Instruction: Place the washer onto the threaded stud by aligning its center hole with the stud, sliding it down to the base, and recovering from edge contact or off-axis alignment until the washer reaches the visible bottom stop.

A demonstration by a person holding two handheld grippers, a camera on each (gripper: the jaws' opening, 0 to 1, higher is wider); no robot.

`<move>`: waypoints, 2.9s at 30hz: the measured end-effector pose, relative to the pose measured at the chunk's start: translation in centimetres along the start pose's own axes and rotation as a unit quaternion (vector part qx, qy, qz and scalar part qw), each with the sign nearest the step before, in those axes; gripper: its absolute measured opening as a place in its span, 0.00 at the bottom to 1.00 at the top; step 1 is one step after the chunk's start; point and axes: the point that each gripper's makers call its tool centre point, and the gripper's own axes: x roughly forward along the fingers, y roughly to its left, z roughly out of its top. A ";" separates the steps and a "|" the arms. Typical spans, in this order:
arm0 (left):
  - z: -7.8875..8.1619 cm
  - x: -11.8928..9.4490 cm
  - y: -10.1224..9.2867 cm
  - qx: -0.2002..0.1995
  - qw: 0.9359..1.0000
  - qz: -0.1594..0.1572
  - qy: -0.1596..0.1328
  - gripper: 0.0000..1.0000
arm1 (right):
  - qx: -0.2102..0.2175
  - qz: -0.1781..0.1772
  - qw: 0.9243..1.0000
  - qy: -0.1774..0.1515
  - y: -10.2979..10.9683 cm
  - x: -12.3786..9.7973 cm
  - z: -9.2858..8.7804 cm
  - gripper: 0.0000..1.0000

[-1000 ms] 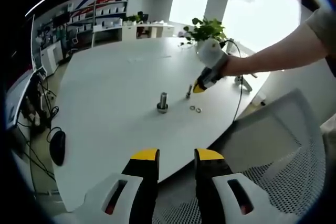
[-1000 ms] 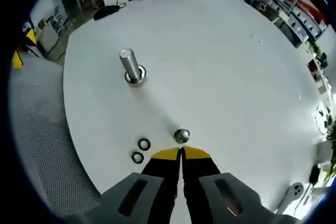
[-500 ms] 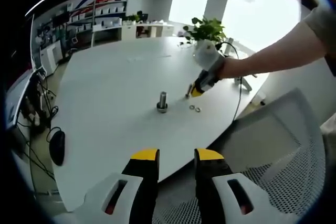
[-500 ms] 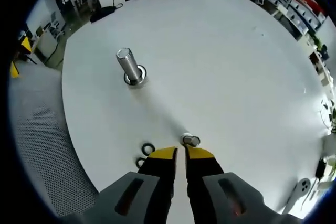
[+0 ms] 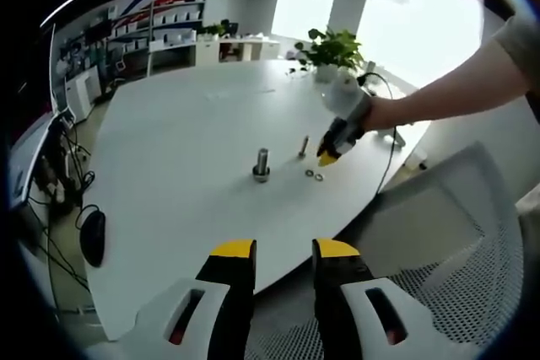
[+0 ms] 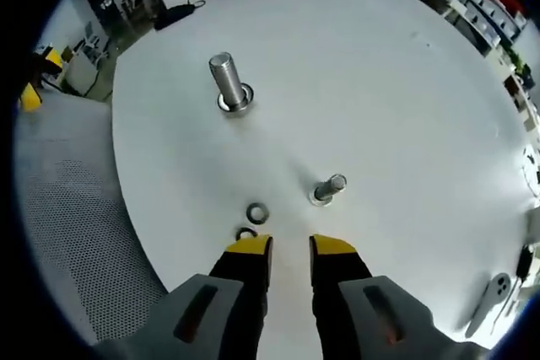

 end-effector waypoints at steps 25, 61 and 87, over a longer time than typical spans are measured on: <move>0.0 0.0 0.2 -0.001 1.000 0.006 -0.001 0.24 | -0.063 0.026 0.997 0.020 3.1 1.4 -0.4 0.20; 0.0 -0.1 0.2 -0.001 1.000 0.005 0.000 0.24 | -0.144 0.029 0.982 0.116 3.1 1.6 -0.2 0.16; -0.1 0.0 0.1 0.001 1.000 0.002 0.001 0.24 | -0.098 -0.006 0.992 0.074 3.1 1.5 -0.3 0.14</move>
